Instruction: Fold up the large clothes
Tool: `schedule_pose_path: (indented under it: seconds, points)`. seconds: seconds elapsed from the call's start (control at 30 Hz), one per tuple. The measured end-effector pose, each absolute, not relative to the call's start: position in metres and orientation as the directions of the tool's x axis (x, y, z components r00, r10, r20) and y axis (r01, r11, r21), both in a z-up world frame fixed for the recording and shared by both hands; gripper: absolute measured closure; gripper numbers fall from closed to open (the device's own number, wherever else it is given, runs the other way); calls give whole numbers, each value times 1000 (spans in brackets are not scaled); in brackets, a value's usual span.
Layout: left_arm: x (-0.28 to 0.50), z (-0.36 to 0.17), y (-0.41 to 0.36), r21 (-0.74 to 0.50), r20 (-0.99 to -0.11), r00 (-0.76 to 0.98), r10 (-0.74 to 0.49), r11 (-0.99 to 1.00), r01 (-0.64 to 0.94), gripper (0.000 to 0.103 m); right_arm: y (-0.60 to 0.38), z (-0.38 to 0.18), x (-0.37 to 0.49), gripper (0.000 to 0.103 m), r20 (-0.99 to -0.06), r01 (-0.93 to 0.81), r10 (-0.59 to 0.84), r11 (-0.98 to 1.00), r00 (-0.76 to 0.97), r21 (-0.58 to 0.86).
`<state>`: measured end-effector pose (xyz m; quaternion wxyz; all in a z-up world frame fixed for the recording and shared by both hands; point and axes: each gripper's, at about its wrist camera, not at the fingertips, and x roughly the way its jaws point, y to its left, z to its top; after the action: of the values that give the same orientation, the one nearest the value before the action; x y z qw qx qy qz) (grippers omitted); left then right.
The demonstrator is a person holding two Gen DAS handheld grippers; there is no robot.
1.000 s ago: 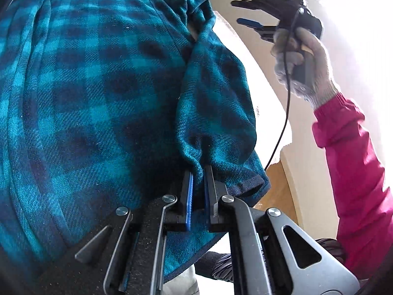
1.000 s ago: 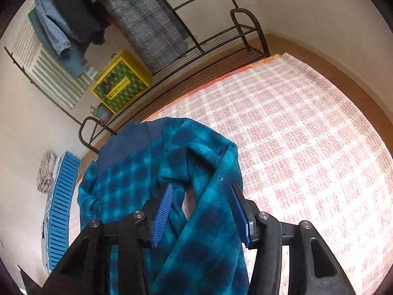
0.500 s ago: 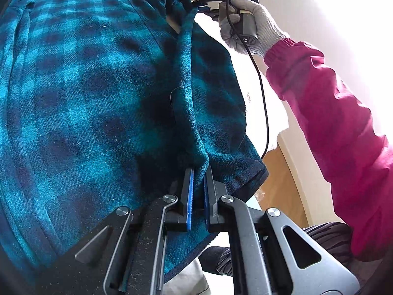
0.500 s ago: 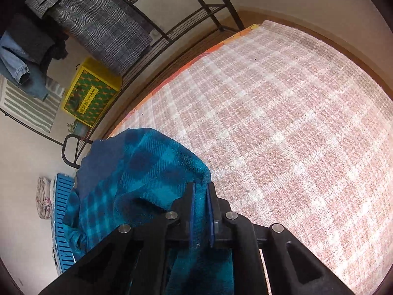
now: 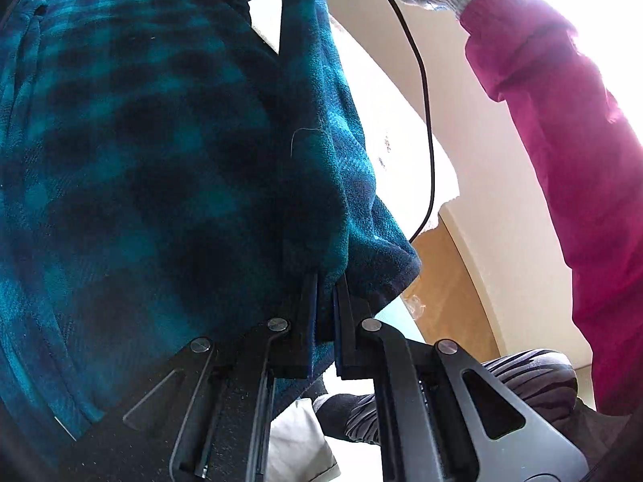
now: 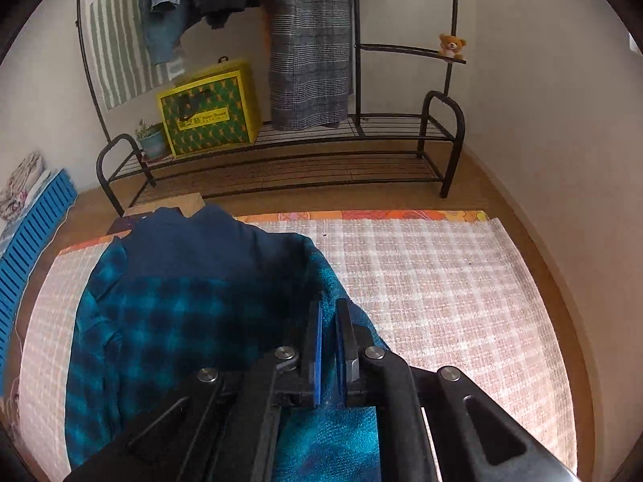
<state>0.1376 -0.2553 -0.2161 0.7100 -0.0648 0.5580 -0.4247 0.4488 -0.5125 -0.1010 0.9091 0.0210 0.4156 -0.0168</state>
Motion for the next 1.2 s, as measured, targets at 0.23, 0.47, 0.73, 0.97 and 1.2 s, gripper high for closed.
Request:
schedule_pose_path:
  seconds: [0.23,0.47,0.73,0.97,1.2]
  points:
    - [138,-222,-254,-591,-731,-9,-683,626,509,99,-427,-146,483,100,-799,-111,56,994,599,-13]
    - [141,-228,-260,-606,-729,-33,-684,622,495,99,-384,-222,504,97,-872,-204,152,977,465,62]
    - [143,-220,-251,-618,-713,-26,-701,609,497,99,-429,-179,469,73,-816,-148,264,964,514,219]
    - [140,-200,-222,-612,-700,19,-714,614,498,99,-504,-113,353,66,-757,-65,281,951,591,302]
    - [149,-204,-197,-681,-662,32,-749,618,393,61,-541,-151,224,64,-797,28,323,920,510,391]
